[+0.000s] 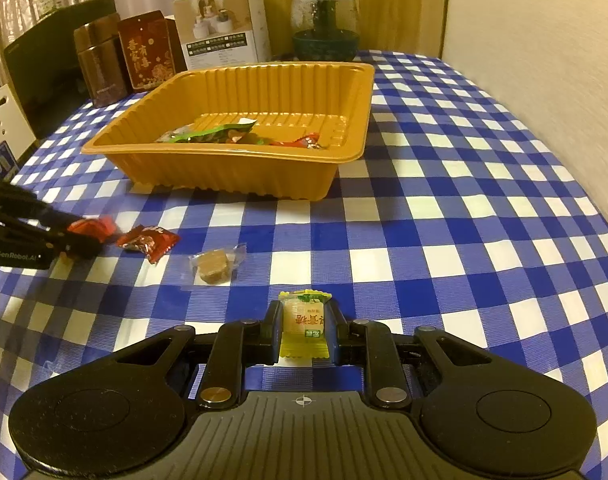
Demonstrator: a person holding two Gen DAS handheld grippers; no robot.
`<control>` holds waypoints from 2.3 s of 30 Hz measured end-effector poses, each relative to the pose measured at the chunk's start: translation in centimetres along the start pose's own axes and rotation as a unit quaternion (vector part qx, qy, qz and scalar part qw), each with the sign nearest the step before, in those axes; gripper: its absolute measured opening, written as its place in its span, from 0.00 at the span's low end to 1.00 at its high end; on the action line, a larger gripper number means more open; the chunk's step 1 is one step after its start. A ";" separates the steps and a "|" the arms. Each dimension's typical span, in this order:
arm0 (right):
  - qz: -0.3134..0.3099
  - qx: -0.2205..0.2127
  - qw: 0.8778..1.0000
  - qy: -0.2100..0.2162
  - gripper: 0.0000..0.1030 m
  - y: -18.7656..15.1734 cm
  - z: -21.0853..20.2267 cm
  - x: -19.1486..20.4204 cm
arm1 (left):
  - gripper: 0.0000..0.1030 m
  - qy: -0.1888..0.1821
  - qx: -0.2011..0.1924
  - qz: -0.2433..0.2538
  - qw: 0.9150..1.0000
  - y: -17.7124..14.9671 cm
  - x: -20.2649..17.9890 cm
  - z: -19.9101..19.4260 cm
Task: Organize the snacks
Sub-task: 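Grasp the red square packet with the left gripper while the right gripper grasps the yellow cake, then lift the red packet and yellow cake with both grippers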
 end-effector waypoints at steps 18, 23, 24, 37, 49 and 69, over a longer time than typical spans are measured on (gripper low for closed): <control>0.018 -0.019 0.999 0.036 0.22 0.0 -3.8 1.7 | 0.22 0.060 -0.017 -0.242 0.968 -4.7 -4.6 -6.1; 0.019 -0.025 0.999 0.041 0.22 0.0 -5.0 2.1 | 0.22 0.057 -0.022 -0.243 0.968 -5.0 -6.0 -7.5; 0.020 -0.026 0.999 0.041 0.22 0.1 -5.2 2.1 | 0.22 0.057 -0.023 -0.241 0.968 -5.0 -6.2 -7.7; 0.019 -0.034 0.998 0.046 0.22 0.3 -7.2 2.5 | 0.22 0.052 -0.041 -0.233 0.970 -4.4 -7.7 -10.1; 0.023 -0.034 0.998 0.048 0.22 0.4 -8.0 2.2 | 0.22 0.048 -0.047 -0.226 0.972 -3.8 -8.4 -11.0; 0.029 -0.031 0.998 0.046 0.22 0.5 -8.2 1.7 | 0.23 0.043 -0.048 -0.219 0.974 -3.6 -8.8 -11.1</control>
Point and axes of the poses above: each gripper's, at about its wrist camera, not at the fingertips, and z roughly the way its jaws point, x to its left, y to its top, the point moved 1 cm from there along z, roughly the way its jaws point, and after that the axes turned 3 degrees about z, right-handed, at the moved point
